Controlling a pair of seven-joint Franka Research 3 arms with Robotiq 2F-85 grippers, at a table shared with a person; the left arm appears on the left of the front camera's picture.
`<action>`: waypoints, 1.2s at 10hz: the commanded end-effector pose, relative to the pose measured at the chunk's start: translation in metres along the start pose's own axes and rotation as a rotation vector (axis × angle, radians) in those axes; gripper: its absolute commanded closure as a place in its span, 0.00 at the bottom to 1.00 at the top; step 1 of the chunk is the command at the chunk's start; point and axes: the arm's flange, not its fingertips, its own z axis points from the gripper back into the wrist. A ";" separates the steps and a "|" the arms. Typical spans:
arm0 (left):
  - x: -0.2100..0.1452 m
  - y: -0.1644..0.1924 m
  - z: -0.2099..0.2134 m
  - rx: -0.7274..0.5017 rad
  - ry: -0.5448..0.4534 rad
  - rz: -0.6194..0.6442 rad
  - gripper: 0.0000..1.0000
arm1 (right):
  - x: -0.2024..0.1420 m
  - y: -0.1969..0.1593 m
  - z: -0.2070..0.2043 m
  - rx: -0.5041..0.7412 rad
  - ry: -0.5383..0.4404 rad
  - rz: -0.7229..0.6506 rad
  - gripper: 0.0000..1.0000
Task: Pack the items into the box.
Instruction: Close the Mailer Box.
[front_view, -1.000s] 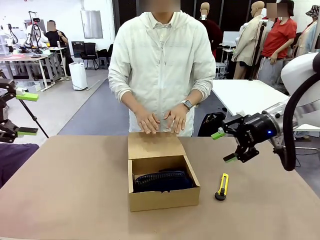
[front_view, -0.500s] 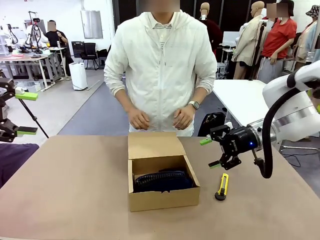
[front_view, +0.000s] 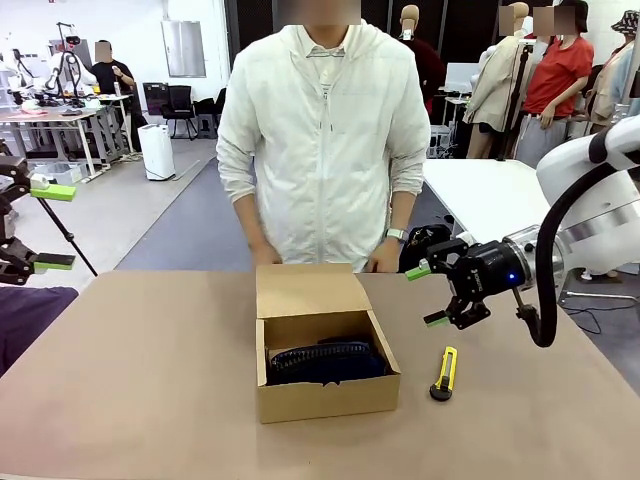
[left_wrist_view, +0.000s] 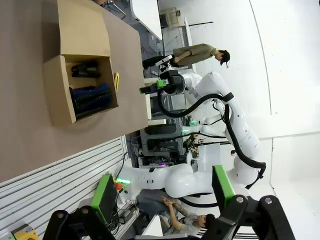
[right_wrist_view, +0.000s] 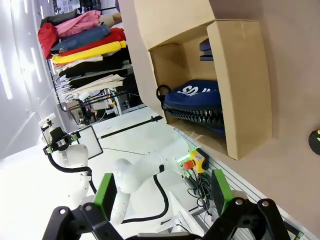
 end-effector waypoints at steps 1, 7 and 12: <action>-0.045 -0.056 0.038 0.035 -0.114 -0.102 0.00 | -0.005 -0.001 -0.001 -0.012 0.004 -0.016 0.00; 0.057 0.061 -0.068 -0.037 0.270 0.095 0.00 | 0.015 -0.005 -0.012 0.037 -0.028 0.024 0.00; 0.079 0.179 -0.190 0.044 0.008 -0.090 0.00 | 0.083 -0.048 -0.040 0.038 -0.075 0.032 0.00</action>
